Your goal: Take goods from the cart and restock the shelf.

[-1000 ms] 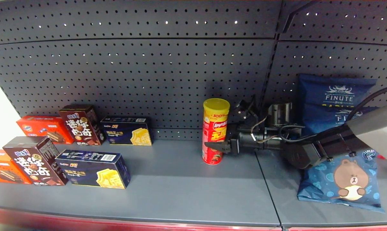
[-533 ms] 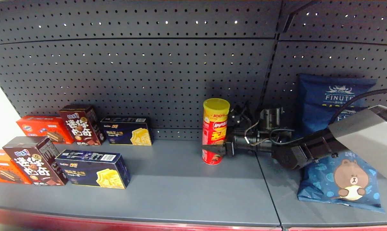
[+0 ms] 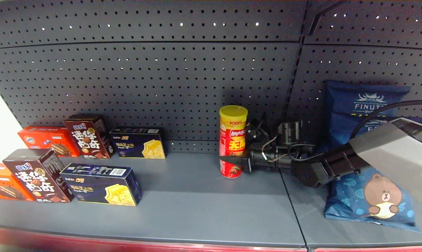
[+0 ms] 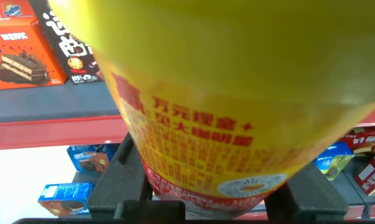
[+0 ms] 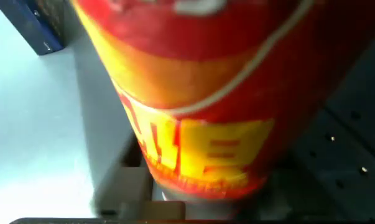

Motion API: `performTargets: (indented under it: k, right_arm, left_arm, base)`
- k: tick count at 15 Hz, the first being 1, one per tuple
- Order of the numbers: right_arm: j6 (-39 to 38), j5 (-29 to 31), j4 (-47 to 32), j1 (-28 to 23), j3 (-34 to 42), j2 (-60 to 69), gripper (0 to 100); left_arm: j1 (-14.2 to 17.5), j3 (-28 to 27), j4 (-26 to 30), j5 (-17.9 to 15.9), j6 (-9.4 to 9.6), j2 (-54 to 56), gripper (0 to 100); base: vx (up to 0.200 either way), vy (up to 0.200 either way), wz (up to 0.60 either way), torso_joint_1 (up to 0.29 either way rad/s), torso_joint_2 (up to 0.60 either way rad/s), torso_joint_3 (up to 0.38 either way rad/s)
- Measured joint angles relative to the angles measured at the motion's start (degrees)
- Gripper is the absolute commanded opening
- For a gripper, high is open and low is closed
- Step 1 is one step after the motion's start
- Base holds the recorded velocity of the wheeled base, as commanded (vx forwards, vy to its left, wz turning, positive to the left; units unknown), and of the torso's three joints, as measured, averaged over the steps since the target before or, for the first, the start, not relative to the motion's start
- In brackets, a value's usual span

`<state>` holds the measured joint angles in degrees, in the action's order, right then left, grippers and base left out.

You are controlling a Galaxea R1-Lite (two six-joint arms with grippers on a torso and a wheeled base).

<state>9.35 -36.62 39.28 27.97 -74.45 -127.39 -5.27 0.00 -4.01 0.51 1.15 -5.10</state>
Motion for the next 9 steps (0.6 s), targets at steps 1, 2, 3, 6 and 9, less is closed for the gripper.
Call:
performTargets:
  k: [1, 2, 3, 6, 9]
  right_arm:
    - [-0.05, 0.61, -0.04, 0.52, 0.94, 0.79, 0]
    - [-0.05, 1.29, -0.13, 1.06, 1.99, 1.84, 0]
    - [-0.07, 1.84, -0.11, 1.57, 3.23, 3.33, 0]
    - [-0.27, 4.3, -0.37, 3.07, 7.69, 9.75, 0]
    - [-0.38, 8.81, -0.11, 4.5, 13.31, 17.62, 0]
  left_arm:
    - [0.0, 0.0, -0.01, 0.0, 0.0, 0.0, 0]
    - [-0.05, 0.0, -0.01, 0.0, -0.02, 0.0, 0]
    - [-0.02, 0.0, -0.01, -0.02, -0.06, 0.0, 0]
    - [0.01, 0.0, -0.01, -0.02, -1.15, 0.0, 0]
    - [0.0, 0.0, -0.01, -0.02, -1.22, 0.0, 0]
  base:
    - [0.0, 0.0, 0.0, 0.0, 0.0, 0.0]
    - [0.0, 0.0, 0.0, 0.0, 0.0, 0.0]
    - [0.0, 0.0, 0.0, 0.0, 0.0, 0.0]
    - [0.0, 0.0, 0.0, 0.0, 0.0, 0.0]
    - [0.0, 0.0, 0.0, 0.0, 0.0, 0.0]
